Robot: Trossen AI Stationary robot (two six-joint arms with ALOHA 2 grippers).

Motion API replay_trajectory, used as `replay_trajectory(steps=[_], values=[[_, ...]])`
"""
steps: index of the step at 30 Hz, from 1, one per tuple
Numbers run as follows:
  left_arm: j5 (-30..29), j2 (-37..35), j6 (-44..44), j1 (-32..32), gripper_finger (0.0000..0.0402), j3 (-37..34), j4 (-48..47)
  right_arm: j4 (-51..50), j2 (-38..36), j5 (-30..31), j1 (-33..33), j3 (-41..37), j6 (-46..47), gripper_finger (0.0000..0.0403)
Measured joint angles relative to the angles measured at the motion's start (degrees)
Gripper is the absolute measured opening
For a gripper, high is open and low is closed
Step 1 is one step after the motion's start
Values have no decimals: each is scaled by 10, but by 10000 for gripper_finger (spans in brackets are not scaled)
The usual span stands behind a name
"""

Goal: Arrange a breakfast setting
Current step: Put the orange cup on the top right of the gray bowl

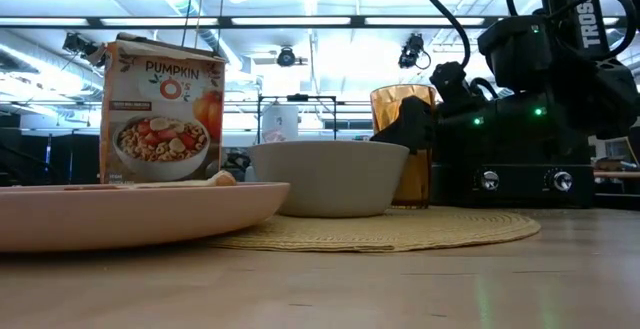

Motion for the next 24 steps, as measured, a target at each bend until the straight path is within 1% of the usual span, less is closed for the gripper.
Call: replay_trajectory(steps=[7,10,14,16,18,20,24], values=[[0,0,0,-1,252,0,0,-6,-8,0,13,-1,5,400],[0,0,-2,-1,252,0,-2,-42,-30,3,19,-5,12,400],[0,0,-17,-1,252,0,-3,-102,-63,-7,18,-16,62,400],[0,2,-32,-1,252,0,-3,-123,-76,-12,18,-23,70,400],[-1,18,-49,0,252,0,8,-129,-85,-18,18,-27,70,400],[-1,42,-60,1,252,-1,19,-131,-89,-39,14,-28,67,400],[6,108,-64,25,252,0,107,-153,-99,-76,6,-27,71,400]])
